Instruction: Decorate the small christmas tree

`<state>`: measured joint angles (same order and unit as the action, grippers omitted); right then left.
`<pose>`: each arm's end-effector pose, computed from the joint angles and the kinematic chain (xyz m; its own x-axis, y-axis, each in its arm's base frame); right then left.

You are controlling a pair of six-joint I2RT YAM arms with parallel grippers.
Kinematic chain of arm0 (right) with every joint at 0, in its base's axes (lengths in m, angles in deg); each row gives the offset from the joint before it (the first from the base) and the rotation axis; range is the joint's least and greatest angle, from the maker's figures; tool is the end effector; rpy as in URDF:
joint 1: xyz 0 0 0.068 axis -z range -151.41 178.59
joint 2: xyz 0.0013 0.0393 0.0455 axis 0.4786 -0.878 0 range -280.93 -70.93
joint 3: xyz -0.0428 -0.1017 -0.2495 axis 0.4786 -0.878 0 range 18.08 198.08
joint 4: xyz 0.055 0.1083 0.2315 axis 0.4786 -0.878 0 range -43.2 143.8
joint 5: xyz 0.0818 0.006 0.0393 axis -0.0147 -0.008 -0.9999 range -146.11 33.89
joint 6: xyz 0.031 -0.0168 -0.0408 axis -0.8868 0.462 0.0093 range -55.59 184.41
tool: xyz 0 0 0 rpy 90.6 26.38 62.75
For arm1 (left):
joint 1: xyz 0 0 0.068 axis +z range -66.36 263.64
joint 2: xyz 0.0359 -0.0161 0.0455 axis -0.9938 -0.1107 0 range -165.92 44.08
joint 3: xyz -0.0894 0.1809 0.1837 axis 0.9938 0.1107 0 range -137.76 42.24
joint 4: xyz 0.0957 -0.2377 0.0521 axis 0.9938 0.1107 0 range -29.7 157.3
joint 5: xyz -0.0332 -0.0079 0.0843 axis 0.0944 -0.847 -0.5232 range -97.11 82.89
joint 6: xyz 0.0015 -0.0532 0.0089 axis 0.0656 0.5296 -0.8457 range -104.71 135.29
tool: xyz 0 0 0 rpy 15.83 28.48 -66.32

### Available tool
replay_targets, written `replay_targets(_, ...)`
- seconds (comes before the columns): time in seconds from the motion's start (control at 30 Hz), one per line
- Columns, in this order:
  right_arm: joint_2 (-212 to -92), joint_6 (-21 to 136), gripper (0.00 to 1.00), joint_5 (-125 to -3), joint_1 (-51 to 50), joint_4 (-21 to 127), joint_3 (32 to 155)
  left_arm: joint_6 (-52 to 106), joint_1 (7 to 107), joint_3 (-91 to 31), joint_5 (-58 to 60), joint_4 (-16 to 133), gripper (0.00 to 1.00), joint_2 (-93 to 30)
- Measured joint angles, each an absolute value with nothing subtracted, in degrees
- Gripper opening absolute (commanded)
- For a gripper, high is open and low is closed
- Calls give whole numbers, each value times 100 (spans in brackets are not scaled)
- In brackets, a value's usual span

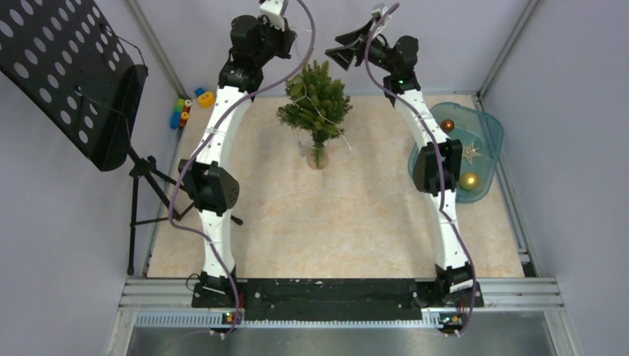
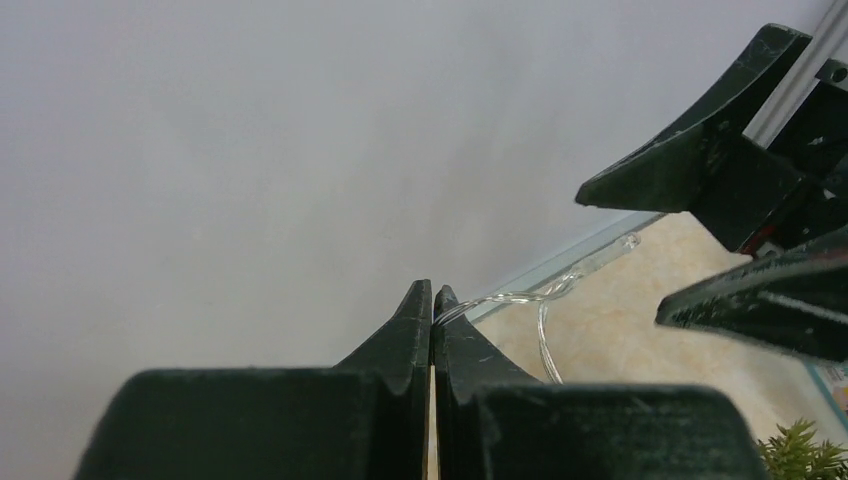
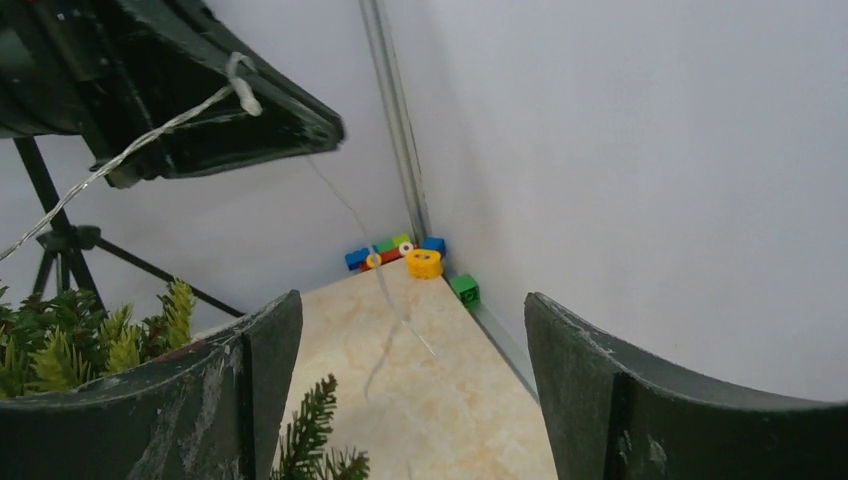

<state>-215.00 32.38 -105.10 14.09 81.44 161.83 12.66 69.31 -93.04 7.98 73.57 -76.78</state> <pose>0.5408 0.1676 0.3718 -0.0549 0.3453 -0.9369 -0.9252 0.3352 0.1778 0.4688 -0.1293 0.4615 0.0419 0.0351 -0.9985 0.4899 0.8703 0.0511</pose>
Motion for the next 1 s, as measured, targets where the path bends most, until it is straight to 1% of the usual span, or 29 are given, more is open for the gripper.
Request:
replay_targets(0.13,-21483,3767,81,-10567,1112,8009,16244,1373,6853,-9492,1008,7318,0,-7918)
replay_targets(0.3,-21483,4080,77,-10678,773,7840,16248,1415,6689,-9632,1176,7309,0,-7968)
replay_targets(0.43,-21483,4180,70,-10645,683,7821,16253,1417,6582,-9709,1333,7246,0,-7968)
replay_targets(0.57,-21483,4219,57,-10372,662,7875,16253,1509,6549,-9717,1473,7244,0,-7968)
replay_targets(0.67,-21483,4239,44,-10116,659,8002,16253,1541,6560,-9748,1519,7246,0,-7971)
replay_targets(0.73,-21483,4239,31,-9922,657,8070,16253,1544,6560,-9796,1519,7248,0,-7971)
replay_targets(0.8,-21483,4230,15,-9736,657,8133,16253,1544,6562,-9862,1541,7253,0,-7968)
replay_targets(0.87,-21485,4184,3,-9553,657,8199,16253,1544,6564,-9929,1563,7250,0,-7968)
replay_targets(0.9,-21485,4171,0,-9469,657,8232,16253,1544,6564,-9964,1576,7253,0,-7968)
replay_targets(1.0,-21487,4117,0,-9271,655,8354,16255,1539,6564,-10050,1582,7287,0,-7968)
